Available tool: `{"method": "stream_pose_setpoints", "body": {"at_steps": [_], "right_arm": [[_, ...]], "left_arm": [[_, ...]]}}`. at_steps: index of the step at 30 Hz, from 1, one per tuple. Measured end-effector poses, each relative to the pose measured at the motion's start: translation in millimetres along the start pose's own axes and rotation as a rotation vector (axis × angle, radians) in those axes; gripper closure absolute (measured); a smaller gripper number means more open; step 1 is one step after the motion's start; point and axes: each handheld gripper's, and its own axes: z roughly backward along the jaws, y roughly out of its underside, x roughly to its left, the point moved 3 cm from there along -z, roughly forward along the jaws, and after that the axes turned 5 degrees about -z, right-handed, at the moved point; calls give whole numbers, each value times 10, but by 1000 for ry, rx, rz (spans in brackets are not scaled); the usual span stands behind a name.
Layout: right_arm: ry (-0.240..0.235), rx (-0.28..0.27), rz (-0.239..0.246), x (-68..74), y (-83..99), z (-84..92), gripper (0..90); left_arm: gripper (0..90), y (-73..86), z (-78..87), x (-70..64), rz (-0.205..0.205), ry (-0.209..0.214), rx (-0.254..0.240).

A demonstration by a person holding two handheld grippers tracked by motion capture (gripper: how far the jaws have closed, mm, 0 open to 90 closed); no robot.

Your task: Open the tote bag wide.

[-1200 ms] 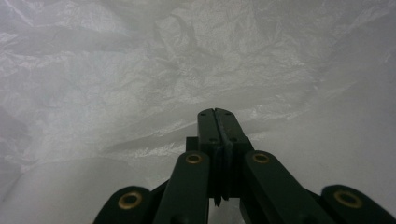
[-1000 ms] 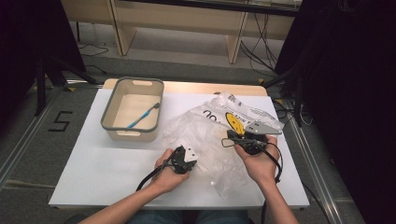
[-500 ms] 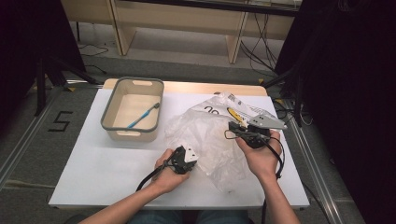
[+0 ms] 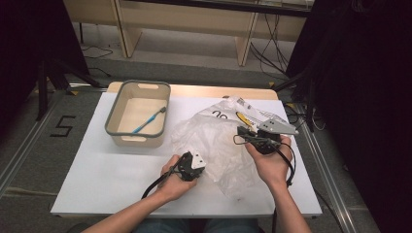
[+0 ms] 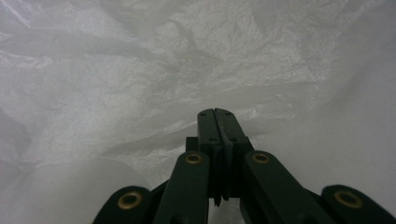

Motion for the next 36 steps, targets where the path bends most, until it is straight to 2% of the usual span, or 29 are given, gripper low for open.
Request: {"method": "stream_pose_setpoints", "body": {"at_steps": [4, 11, 16, 28, 36], "right_arm": [[-4, 1, 2, 1, 2, -1, 900], [-5, 8, -5, -8, 37, -14, 900], [-8, 6, -4, -5, 40, -15, 900], [-7, 1, -12, -31, 45, 1, 900], [-4, 8, -11, -20, 46, -17, 900]], "left_arm": [[854, -25, 67, 8, 16, 2, -47], [687, -43, 323, 29, 9, -11, -97], [541, -65, 483, 78, 53, -14, -110], [446, -30, 686, 118, 62, -34, -137], [380, 58, 734, 146, 64, -44, -122]]}}
